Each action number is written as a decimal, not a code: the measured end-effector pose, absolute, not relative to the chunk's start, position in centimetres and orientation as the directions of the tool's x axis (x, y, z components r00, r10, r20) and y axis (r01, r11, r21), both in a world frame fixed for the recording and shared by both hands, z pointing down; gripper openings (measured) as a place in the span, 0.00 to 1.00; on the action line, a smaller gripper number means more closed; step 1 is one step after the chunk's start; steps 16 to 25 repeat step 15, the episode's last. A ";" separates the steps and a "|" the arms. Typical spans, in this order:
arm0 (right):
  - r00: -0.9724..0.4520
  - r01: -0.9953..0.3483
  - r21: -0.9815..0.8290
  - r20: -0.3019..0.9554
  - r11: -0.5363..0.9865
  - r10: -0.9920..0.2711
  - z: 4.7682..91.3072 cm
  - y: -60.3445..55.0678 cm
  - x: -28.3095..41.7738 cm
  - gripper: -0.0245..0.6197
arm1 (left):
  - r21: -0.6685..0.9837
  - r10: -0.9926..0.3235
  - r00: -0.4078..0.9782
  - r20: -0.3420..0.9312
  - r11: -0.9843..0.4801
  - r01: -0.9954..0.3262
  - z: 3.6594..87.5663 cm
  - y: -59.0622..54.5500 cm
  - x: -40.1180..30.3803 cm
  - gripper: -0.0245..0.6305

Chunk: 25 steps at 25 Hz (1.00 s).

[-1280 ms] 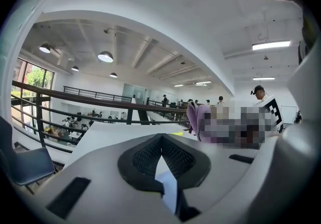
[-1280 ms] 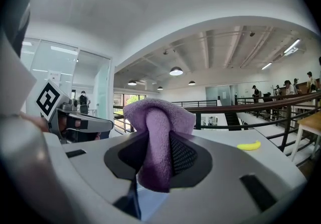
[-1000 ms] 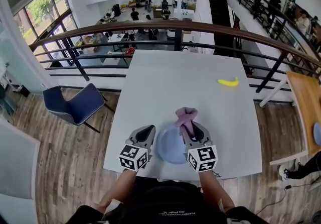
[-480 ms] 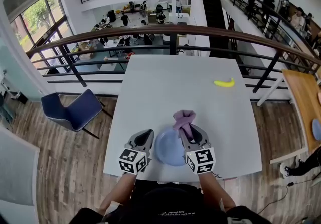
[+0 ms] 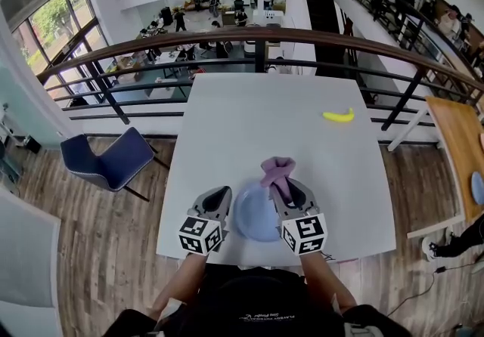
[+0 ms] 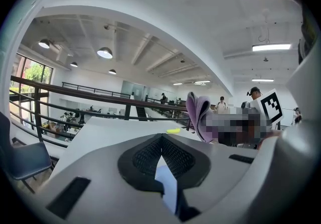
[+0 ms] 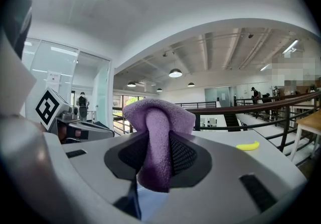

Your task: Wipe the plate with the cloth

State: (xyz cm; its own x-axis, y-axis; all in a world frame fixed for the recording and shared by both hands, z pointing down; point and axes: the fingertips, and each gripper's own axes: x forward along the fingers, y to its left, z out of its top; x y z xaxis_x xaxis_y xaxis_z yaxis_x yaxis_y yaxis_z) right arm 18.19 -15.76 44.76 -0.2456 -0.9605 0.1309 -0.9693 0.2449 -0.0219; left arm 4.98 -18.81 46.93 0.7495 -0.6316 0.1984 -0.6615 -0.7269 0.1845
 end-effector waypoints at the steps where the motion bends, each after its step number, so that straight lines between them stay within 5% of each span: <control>1: -0.246 -0.969 -0.021 0.131 0.245 -0.960 44.8 -15.6 18.2 0.22 | 0.186 -0.632 0.749 0.198 -0.726 -0.662 47.0 -18.7 5.1 0.06; 25: -0.209 -0.978 -0.009 0.154 0.210 -0.966 45.1 -16.2 18.1 0.22 | 0.194 -0.616 0.763 0.196 -0.738 -0.646 46.8 -19.6 4.7 0.06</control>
